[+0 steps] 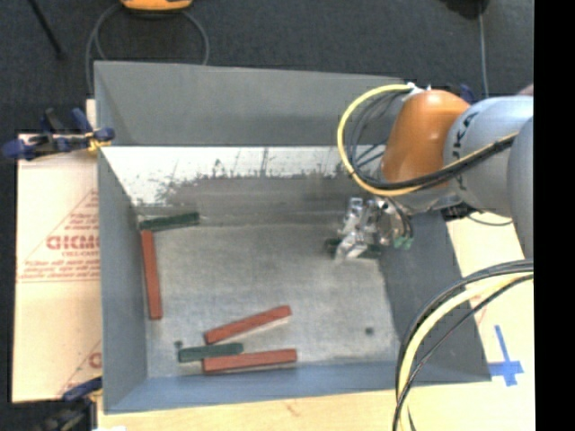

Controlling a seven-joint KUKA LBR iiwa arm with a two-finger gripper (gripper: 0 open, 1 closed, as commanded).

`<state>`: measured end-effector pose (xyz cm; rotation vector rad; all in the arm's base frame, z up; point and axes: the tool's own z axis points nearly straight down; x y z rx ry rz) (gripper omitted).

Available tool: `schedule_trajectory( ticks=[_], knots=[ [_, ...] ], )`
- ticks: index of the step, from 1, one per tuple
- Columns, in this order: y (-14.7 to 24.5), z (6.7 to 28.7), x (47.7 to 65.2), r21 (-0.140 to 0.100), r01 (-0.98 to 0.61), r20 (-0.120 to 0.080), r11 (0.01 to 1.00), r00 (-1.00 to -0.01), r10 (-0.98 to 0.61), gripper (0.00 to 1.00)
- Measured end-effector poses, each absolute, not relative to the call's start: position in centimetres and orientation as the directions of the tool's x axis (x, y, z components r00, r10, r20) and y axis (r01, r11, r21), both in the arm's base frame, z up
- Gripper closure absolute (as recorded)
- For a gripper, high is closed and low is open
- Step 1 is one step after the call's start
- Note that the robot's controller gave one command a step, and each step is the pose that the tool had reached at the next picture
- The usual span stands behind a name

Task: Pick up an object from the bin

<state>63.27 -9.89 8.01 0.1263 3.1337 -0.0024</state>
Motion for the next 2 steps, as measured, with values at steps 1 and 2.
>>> schedule_trajectory(
  ticks=[1, 2],
  knots=[
    [-9.9, 8.0, 63.3, -0.002, 0.079, -0.006, 0.997, -0.997, 0.079, 1.00],
    [-7.8, 21.4, 62.4, 0.000, 0.187, -0.006, 0.982, -0.982, 0.187, 1.00]
  ],
)
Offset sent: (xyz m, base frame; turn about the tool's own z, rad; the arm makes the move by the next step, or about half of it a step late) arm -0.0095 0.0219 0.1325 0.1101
